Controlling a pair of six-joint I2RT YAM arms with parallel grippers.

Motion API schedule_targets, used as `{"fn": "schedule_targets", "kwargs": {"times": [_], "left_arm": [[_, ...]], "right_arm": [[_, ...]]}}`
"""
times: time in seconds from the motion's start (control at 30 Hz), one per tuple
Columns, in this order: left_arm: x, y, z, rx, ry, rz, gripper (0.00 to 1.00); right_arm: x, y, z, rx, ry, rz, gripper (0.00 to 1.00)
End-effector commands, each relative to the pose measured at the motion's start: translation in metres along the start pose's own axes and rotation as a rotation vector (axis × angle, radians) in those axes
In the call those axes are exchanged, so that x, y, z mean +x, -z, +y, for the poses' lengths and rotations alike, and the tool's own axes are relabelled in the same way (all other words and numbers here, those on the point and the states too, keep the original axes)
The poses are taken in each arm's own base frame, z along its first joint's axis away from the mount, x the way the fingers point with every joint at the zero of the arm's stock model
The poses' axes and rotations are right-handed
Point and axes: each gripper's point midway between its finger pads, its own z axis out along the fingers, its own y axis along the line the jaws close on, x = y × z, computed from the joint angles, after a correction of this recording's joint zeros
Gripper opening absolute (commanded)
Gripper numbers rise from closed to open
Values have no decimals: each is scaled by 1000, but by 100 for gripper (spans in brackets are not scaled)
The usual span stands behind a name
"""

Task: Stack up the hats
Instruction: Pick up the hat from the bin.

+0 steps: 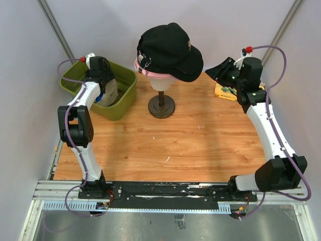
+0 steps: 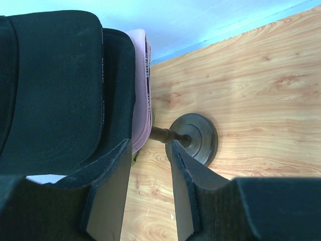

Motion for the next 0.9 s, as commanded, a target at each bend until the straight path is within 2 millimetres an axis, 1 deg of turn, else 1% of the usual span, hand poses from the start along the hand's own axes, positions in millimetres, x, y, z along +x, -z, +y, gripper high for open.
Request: {"fn": "schedule_targets", "kwargs": {"times": [0.0, 0.1, 0.2, 0.23, 0.4, 0.5, 0.67, 0.7, 0.77, 0.83, 0.87], "left_arm": [[0, 4, 0, 41, -11, -29, 68], [6, 4, -2, 58, -21, -8, 59], [8, 5, -2, 61, -25, 4, 43], [7, 6, -2, 63, -20, 1, 39], [-2, 20, -6, 87, 25, -21, 34], [-19, 36, -13, 115, 59, -52, 32], [-54, 67, -26, 175, 123, -122, 32], [-61, 74, -30, 194, 134, -134, 30], [-72, 84, -36, 227, 155, -153, 22], [-75, 90, -42, 255, 161, -152, 12], [-74, 90, -44, 264, 158, -145, 9]], "right_arm": [[2, 6, 3, 4, 40, -9, 38], [2, 6, 3, 2, 34, -8, 38], [2, 8, 6, 1, 38, -13, 38], [2, 8, 7, 0, 39, -15, 38], [3, 11, 9, -1, 50, -15, 38], [2, 13, 12, -2, 59, -17, 38], [4, 18, 12, 3, 72, -16, 38], [3, 19, 12, 5, 76, -21, 38], [2, 22, 13, 7, 82, -28, 38], [1, 24, 14, 7, 85, -31, 38], [1, 25, 14, 6, 85, -30, 38]]}}
